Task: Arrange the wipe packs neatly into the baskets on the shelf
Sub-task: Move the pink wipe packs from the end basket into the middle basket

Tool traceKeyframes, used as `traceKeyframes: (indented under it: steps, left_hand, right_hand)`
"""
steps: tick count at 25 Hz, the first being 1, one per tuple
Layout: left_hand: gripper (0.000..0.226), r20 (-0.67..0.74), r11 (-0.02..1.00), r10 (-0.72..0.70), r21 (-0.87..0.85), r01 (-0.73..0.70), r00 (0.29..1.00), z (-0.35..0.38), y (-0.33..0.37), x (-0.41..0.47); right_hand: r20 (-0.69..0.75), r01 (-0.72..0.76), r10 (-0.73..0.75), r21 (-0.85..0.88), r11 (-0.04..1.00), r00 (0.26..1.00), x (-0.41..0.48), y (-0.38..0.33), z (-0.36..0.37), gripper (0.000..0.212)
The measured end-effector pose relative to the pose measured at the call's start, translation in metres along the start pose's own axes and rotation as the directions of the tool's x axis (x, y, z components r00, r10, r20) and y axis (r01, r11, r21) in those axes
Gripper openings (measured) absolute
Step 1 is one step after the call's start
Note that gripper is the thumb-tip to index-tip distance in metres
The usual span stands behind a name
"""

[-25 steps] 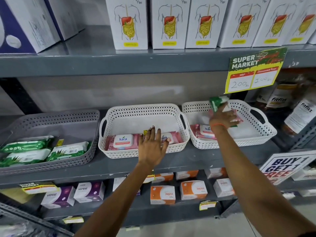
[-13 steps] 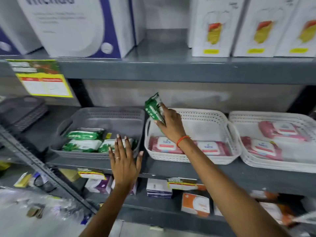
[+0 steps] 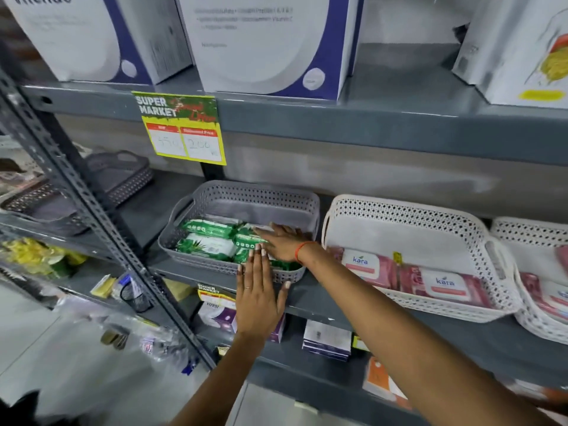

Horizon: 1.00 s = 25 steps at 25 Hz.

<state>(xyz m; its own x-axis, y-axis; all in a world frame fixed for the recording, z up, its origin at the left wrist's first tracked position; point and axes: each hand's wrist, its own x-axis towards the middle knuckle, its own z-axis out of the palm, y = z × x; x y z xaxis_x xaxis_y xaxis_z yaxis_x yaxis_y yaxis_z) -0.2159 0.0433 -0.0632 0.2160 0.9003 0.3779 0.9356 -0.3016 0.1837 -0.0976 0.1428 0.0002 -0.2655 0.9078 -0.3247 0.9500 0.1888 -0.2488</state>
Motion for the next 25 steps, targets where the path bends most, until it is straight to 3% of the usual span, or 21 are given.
traceKeyframes:
  steps: [2,5,8,12,17,21,23,25]
  left_hand:
    - [0.07,0.004,1.0,0.005,0.007,-0.005,1.0,-0.001,0.002,-0.001]
    - [0.072,-0.022,1.0,-0.017,0.005,0.017,1.0,-0.006,0.011,0.002]
    - [0.071,-0.024,1.0,0.015,-0.025,-0.016,1.0,-0.011,0.031,0.009]
    - [0.062,-0.049,0.99,0.114,-0.084,-0.117,0.992,-0.014,0.071,0.02]
    - [0.056,-0.025,0.946,0.282,-0.155,-0.283,0.959,-0.008,0.14,0.019]
    - [0.053,-0.017,0.937,0.324,-0.132,-0.324,0.946,0.0,0.171,0.011]
    - [0.058,-0.001,0.945,0.297,-0.144,-0.294,0.955,0.001,0.175,0.01]
    - [0.06,0.006,0.947,0.286,-0.153,-0.282,0.958,0.003,0.175,0.009]
  right_hand:
    - [-0.02,-0.003,0.004,0.04,0.999,1.0,-0.007,-0.003,-0.008,0.052]
    - [-0.313,0.029,0.018,0.144,0.989,0.95,-0.026,-0.002,-0.02,0.051]
    - [-0.589,0.053,0.096,0.231,0.972,0.802,-0.053,0.016,-0.024,0.042]
    - [-0.779,0.008,0.254,0.315,0.949,0.573,-0.092,0.061,-0.022,0.028]
    - [-0.732,-0.258,0.536,0.47,0.844,0.421,-0.158,0.145,-0.017,0.036]
    - [-0.573,-0.562,0.747,0.514,0.648,0.337,-0.229,0.226,-0.011,0.053]
    - [-0.466,-0.682,0.816,0.475,0.556,0.341,-0.266,0.264,-0.005,0.063]
    - [-0.296,-0.763,0.853,0.386,0.519,0.43,-0.29,0.292,0.003,0.066]
